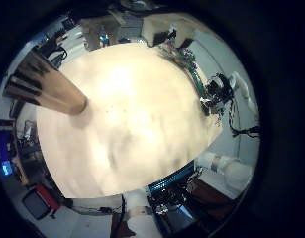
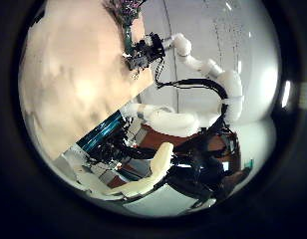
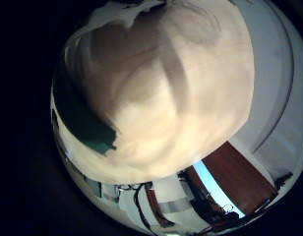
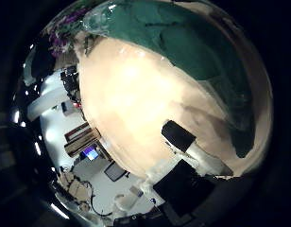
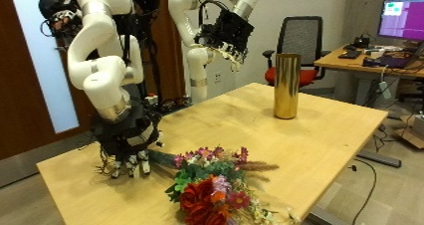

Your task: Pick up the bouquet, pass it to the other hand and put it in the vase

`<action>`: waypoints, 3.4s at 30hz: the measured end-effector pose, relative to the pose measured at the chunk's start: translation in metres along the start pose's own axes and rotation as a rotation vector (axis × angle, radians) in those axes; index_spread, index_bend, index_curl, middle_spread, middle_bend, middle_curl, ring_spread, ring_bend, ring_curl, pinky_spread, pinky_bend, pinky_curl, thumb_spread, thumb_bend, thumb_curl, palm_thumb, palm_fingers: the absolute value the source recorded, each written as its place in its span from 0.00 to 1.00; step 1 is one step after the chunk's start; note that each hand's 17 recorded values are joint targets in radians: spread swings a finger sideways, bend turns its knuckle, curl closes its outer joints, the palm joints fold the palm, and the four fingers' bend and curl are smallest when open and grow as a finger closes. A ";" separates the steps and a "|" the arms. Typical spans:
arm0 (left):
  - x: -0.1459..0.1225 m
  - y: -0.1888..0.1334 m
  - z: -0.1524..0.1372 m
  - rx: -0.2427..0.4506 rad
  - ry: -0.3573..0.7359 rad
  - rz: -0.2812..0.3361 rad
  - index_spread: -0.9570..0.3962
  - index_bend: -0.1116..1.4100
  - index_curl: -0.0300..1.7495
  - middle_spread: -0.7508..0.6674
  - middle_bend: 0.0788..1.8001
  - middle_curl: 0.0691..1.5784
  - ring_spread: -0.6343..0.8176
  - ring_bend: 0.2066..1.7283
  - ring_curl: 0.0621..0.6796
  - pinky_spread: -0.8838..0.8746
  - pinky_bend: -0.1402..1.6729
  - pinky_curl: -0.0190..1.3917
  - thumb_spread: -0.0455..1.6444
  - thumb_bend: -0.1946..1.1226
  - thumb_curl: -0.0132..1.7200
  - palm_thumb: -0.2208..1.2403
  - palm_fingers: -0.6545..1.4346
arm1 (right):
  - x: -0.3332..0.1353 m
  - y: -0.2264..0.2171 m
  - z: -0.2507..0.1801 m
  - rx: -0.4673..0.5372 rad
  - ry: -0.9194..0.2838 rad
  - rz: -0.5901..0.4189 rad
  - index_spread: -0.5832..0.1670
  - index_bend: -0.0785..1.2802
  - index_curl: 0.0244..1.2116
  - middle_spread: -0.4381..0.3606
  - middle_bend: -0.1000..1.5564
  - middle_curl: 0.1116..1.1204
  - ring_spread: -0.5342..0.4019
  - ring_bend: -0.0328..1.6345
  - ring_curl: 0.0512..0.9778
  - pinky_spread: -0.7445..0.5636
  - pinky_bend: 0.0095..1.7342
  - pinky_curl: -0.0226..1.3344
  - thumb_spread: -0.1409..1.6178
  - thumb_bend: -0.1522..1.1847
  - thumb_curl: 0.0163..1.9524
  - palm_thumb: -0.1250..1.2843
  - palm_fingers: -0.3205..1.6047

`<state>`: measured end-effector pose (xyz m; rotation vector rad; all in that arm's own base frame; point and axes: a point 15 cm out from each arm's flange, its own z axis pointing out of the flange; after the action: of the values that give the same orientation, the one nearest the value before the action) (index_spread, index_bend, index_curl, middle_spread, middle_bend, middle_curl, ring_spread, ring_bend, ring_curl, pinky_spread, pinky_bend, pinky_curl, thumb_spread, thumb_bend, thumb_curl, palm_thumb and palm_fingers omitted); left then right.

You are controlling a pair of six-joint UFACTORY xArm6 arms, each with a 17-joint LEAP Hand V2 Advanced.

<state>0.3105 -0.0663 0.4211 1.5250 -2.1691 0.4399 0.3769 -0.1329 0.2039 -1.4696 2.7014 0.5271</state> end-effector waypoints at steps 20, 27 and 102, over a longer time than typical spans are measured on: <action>0.000 0.001 -0.001 0.000 0.001 -0.003 0.93 0.18 0.17 0.94 0.06 0.11 0.91 0.17 0.25 0.86 0.22 0.24 0.48 0.12 0.20 0.33 0.30 | -0.003 -0.002 0.012 -0.029 0.011 -0.008 0.64 0.18 0.23 0.65 0.40 0.26 0.57 0.59 0.15 0.72 0.40 0.10 0.64 0.09 0.18 0.55 0.34; 0.000 0.001 -0.001 0.001 0.000 -0.002 0.93 0.18 0.17 0.94 0.06 0.11 0.91 0.17 0.25 0.86 0.22 0.24 0.49 0.12 0.20 0.33 0.30 | -0.009 -0.005 0.007 -0.018 0.011 -0.013 0.64 0.20 0.24 0.59 0.43 0.28 0.49 0.63 0.17 0.65 0.41 0.08 0.64 0.10 0.19 0.57 0.41; -0.021 0.010 -0.048 0.255 0.263 -0.053 0.93 0.19 0.19 0.91 0.06 0.13 0.88 0.19 0.25 0.85 0.21 0.24 0.49 0.12 0.20 0.31 0.32 | -0.106 0.130 -0.215 0.181 -0.994 -0.839 0.43 0.81 0.81 0.38 0.89 0.62 0.37 0.88 0.63 0.39 0.72 0.60 0.26 0.10 0.47 0.93 0.75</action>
<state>0.3153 -0.0220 0.4508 1.5504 -1.9216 0.8758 0.3592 -0.0474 0.4624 -1.5181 1.2289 0.6592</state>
